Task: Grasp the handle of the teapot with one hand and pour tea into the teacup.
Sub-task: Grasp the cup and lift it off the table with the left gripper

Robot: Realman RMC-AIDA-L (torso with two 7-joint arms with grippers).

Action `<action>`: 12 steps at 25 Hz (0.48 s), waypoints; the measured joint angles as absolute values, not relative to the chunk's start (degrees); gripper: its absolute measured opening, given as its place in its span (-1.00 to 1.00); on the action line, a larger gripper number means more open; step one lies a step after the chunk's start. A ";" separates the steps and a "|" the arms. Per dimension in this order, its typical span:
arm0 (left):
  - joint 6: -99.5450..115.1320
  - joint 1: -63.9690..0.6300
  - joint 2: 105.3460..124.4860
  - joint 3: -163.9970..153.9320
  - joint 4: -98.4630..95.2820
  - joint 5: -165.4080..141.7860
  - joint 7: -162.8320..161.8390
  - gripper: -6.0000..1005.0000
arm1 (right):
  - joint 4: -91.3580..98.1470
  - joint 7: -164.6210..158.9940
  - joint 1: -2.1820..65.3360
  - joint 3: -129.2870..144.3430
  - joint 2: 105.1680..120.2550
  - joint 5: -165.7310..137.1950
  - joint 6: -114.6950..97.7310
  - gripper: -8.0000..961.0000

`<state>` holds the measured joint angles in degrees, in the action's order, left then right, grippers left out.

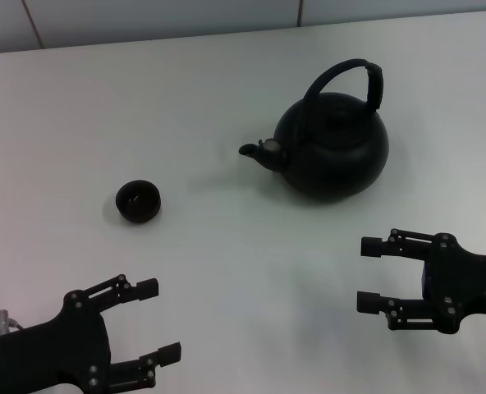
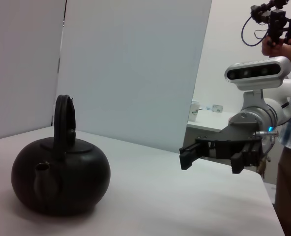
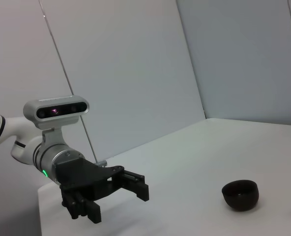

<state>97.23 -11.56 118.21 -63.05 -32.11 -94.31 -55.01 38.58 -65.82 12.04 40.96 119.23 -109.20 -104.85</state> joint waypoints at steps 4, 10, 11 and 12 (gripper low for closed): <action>97.20 -11.55 118.21 -62.84 -32.08 -94.31 -55.02 0.65 | 38.58 -65.83 12.04 40.96 119.25 -109.13 -104.89 0.64; 97.20 -11.52 118.21 -62.83 -32.08 -94.31 -55.01 0.65 | 38.65 -65.83 12.13 40.85 119.27 -108.95 -104.99 0.64; 97.11 -11.51 118.21 -62.83 -32.08 -94.25 -54.89 0.65 | 38.64 -65.83 12.22 40.86 119.27 -108.90 -104.96 0.64; 97.02 -11.51 118.23 -62.78 -32.08 -94.11 -54.60 0.65 | 38.64 -65.83 12.22 40.86 119.27 -108.90 -104.96 0.64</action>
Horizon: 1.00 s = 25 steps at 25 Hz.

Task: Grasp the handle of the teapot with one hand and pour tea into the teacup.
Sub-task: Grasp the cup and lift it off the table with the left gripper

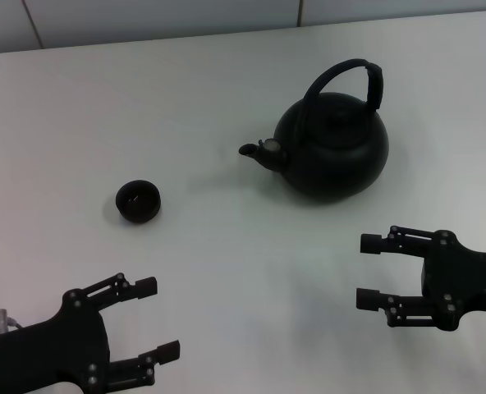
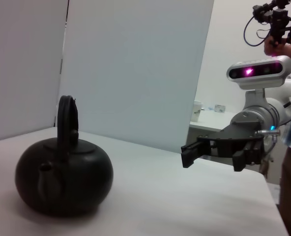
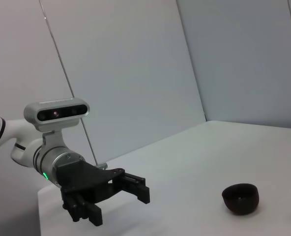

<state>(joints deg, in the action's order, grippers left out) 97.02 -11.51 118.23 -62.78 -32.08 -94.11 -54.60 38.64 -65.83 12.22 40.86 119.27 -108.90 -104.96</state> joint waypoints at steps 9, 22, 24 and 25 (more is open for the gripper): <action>95.73 -13.39 118.82 -62.06 -28.32 -87.50 -47.70 0.65 | 38.01 -65.92 13.97 40.38 119.36 -108.65 -104.76 0.64; 77.76 -18.78 119.18 -62.38 -16.78 -70.33 -43.05 0.66 | 37.80 -65.92 14.95 39.54 119.12 -108.62 -104.76 0.64; 76.49 -19.93 119.18 -62.49 -15.11 -70.20 -41.71 0.66 | 37.86 -65.92 15.00 39.54 119.11 -108.63 -104.80 0.64; 76.26 -20.19 119.18 -62.52 -14.73 -70.20 -41.52 0.66 | 37.87 -65.92 15.03 39.54 119.10 -108.65 -104.86 0.64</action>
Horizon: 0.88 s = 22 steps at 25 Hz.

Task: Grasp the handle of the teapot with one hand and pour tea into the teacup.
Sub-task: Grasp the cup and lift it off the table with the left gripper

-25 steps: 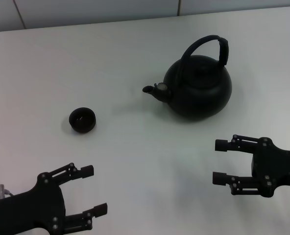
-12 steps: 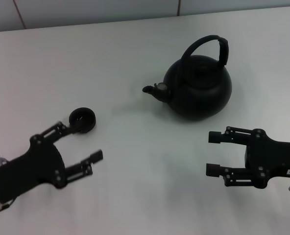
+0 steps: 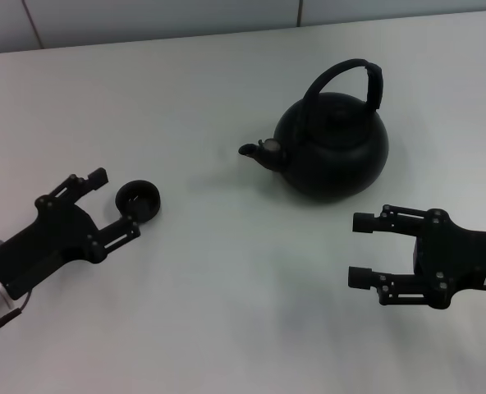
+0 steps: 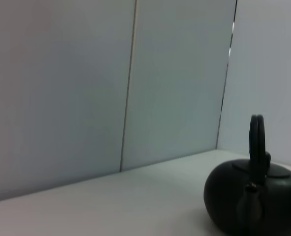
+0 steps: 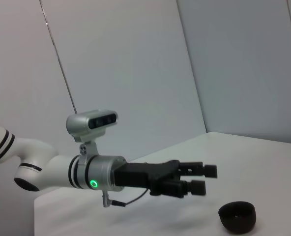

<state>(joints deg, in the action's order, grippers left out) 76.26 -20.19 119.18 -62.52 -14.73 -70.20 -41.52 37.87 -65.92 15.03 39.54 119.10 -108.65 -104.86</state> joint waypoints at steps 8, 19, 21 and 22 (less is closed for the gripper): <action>72.11 -20.64 119.12 -62.47 -13.74 -70.00 -41.33 0.66 | 37.88 -65.92 15.12 39.55 119.09 -108.68 -105.31 0.63; 68.82 -22.04 119.08 -64.00 -13.61 -70.29 -40.69 0.66 | 38.17 -65.92 15.13 39.46 119.09 -108.63 -105.47 0.63; 68.56 -22.05 119.08 -64.15 -13.62 -70.28 -40.69 0.66 | 38.20 -65.92 15.13 39.46 119.09 -108.63 -105.49 0.64; 68.43 -22.06 119.09 -64.15 -13.62 -70.29 -40.69 0.66 | 38.22 -65.91 15.12 39.46 119.09 -108.63 -105.52 0.64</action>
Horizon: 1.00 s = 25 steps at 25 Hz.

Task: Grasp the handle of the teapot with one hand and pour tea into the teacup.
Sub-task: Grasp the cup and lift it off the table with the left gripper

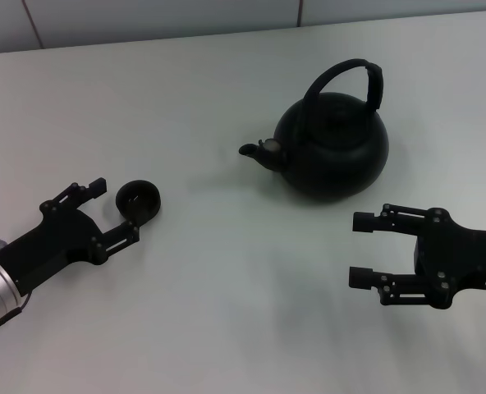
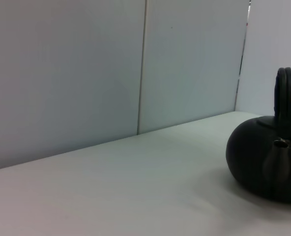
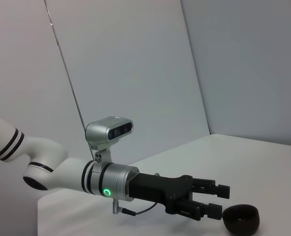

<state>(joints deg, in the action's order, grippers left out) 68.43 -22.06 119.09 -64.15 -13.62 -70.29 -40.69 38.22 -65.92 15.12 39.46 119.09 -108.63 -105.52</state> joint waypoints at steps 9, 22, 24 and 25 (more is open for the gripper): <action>64.66 -23.06 119.09 -65.30 -13.51 -70.10 -40.69 0.66 | 38.84 -67.17 15.15 39.47 119.09 -108.63 -105.64 0.64; 63.70 -24.59 119.18 -66.14 -12.80 -70.15 -40.69 0.66 | 39.21 -68.13 15.29 39.55 119.09 -108.63 -105.74 0.63; 63.62 -24.68 119.18 -66.33 -12.74 -70.15 -40.69 0.66 | 39.20 -68.18 15.29 39.55 119.09 -108.63 -105.74 0.64; 63.49 -24.74 119.18 -66.48 -12.72 -70.15 -40.69 0.66 | 39.20 -68.23 15.29 39.55 119.09 -108.63 -105.74 0.64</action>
